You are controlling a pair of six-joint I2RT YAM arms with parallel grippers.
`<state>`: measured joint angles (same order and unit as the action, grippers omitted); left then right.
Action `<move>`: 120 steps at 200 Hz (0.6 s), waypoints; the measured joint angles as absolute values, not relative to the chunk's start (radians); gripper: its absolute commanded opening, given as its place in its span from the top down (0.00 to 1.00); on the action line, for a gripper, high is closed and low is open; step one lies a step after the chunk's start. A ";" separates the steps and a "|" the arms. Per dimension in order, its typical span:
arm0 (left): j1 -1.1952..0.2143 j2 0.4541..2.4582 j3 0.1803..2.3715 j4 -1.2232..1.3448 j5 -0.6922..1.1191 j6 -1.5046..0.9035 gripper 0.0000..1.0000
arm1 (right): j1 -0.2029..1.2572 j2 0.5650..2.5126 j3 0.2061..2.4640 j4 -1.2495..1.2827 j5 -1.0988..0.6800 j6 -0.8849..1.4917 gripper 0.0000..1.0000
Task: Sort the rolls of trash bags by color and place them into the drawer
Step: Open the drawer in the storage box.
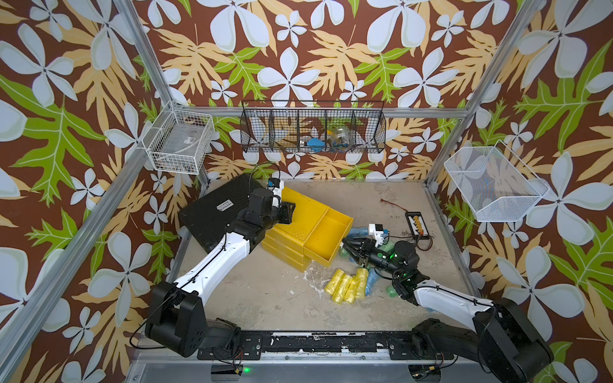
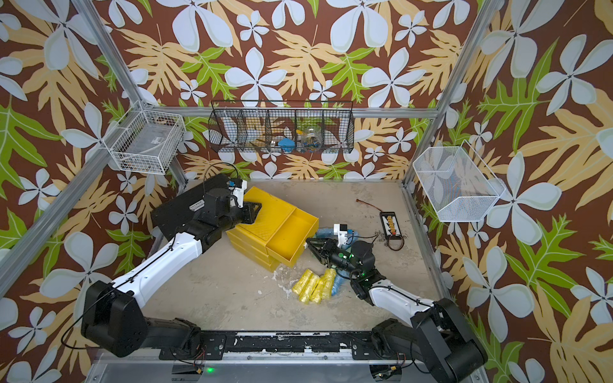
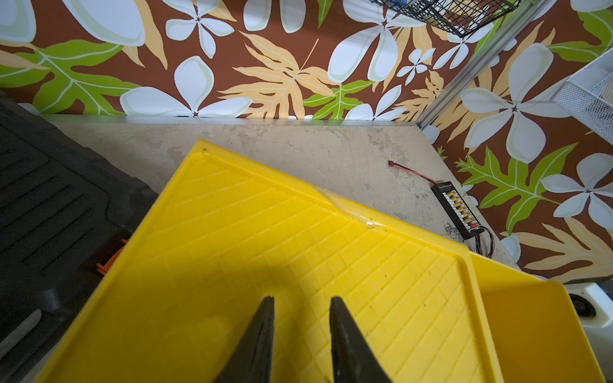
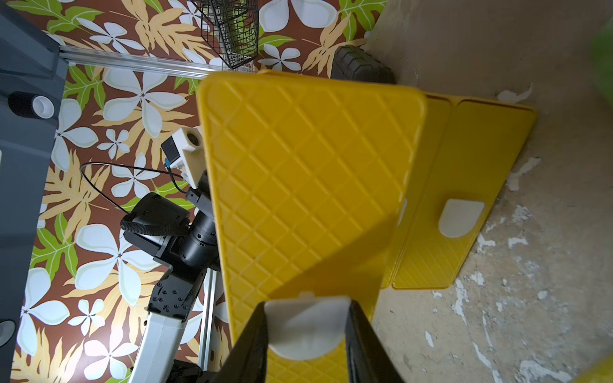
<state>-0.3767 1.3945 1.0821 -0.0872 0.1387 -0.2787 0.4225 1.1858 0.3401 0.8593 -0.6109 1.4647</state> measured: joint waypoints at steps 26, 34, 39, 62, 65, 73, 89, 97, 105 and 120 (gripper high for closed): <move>-0.377 1.395 1.085 -0.090 0.139 -0.279 0.68 | 0.406 1.151 0.320 0.828 -0.621 1.461 0.80; -0.377 1.395 1.085 -0.091 0.139 -0.279 0.68 | 0.403 1.139 0.314 0.819 -0.623 1.460 0.80; -0.377 1.395 1.085 -0.091 0.138 -0.279 0.68 | 0.401 1.132 0.312 0.813 -0.624 1.460 0.80; -0.377 1.394 1.085 -0.091 0.138 -0.279 0.68 | 0.393 1.097 0.311 0.768 -0.624 1.449 0.79; -0.377 1.394 1.085 -0.092 0.138 -0.279 0.68 | 0.392 1.091 0.313 0.760 -0.624 1.446 0.79; -0.377 1.393 1.085 -0.093 0.138 -0.279 0.68 | 0.390 1.075 0.318 0.734 -0.623 1.435 0.78; -0.377 1.392 1.085 -0.096 0.138 -0.279 0.68 | 0.387 1.048 0.334 0.680 -0.619 1.410 0.71; -0.377 1.392 1.085 -0.097 0.138 -0.279 0.68 | 0.387 1.040 0.344 0.653 -0.617 1.398 0.66; -0.377 1.392 1.085 -0.097 0.138 -0.279 0.68 | 0.387 1.034 0.355 0.625 -0.615 1.385 0.58; -0.377 1.392 1.086 -0.100 0.139 -0.279 0.68 | 0.387 1.021 0.379 0.564 -0.596 1.349 0.45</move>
